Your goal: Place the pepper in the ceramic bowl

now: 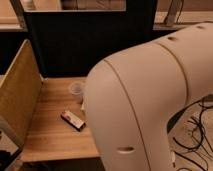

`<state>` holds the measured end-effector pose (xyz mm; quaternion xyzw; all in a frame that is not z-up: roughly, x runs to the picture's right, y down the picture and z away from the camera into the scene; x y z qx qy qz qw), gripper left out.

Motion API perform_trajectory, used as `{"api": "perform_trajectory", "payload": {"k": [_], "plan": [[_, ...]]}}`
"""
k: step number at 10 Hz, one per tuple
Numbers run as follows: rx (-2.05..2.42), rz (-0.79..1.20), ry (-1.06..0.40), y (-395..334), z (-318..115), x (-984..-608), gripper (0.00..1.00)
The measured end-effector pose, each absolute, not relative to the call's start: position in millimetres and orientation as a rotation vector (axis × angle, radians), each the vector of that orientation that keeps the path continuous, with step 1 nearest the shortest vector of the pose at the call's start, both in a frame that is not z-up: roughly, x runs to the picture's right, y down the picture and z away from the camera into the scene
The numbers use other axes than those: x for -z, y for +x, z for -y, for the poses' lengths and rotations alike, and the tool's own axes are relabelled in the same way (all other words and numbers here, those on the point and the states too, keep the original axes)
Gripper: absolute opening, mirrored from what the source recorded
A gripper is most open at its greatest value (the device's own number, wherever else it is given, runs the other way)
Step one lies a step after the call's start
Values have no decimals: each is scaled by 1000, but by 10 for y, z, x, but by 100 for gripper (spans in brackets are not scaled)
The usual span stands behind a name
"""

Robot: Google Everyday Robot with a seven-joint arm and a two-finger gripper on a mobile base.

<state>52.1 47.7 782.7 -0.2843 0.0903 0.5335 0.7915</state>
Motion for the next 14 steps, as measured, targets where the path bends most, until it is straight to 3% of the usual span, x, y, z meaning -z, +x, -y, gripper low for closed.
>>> {"api": "perform_trajectory", "payload": {"k": [8,14], "plan": [[-1178,-227,-554,753,-984,-7427,73],[-1020,-208,-559,410,-1341,-7796,73]]}}
